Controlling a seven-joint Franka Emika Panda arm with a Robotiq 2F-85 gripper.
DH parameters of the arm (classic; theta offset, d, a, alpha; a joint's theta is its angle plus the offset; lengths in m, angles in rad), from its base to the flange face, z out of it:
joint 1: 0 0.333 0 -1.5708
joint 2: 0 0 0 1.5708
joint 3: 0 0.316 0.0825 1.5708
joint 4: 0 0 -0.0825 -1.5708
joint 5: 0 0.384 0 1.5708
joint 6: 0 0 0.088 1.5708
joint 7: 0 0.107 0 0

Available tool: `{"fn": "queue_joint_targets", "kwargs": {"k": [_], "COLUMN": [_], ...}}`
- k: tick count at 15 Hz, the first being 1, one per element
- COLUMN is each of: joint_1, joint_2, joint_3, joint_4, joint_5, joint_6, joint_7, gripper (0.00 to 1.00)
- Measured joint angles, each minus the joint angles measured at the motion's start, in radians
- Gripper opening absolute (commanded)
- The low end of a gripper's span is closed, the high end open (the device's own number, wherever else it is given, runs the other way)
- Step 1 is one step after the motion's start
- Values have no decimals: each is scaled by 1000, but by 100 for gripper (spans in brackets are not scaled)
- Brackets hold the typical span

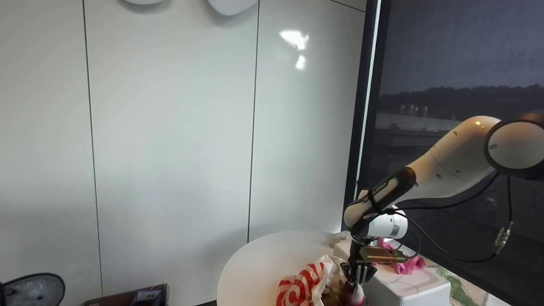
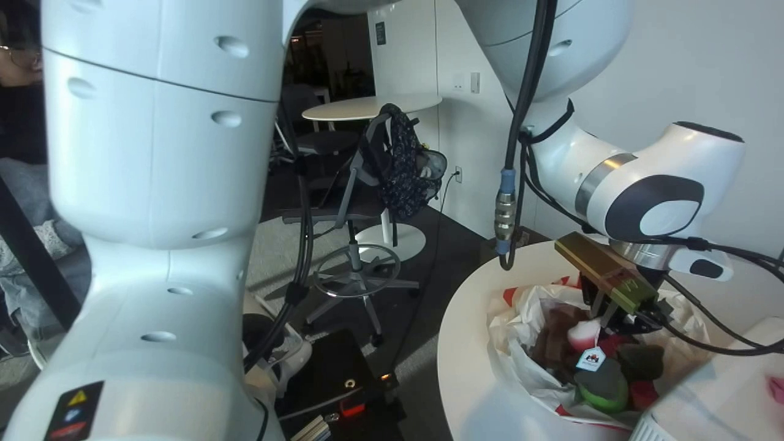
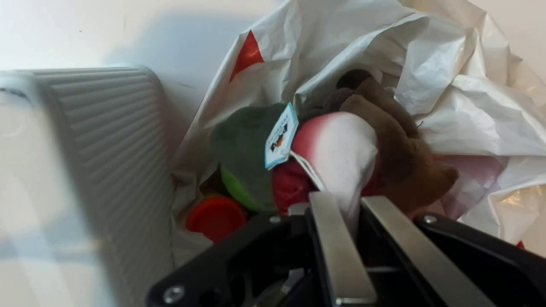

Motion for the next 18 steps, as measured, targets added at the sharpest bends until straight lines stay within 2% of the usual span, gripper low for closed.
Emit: {"fn": "queue_joint_targets", "kwargs": {"k": [3,9,10,12,15,18], "joint_1": [-12,-24,-30,-48,-82,-127], "joint_2": [7,113,131,155,154,132], "joint_3": [36,70,79,97,126,165], "joint_4": [6,18,23,33,48,70], "joint_5": [57,72,76,82,106,178], "joint_6": [7,120,129,134,133,132], "joint_7": [-74,-148,-156,-170,-188,-230], "gripper": [9,9,37,45,68,92]}}
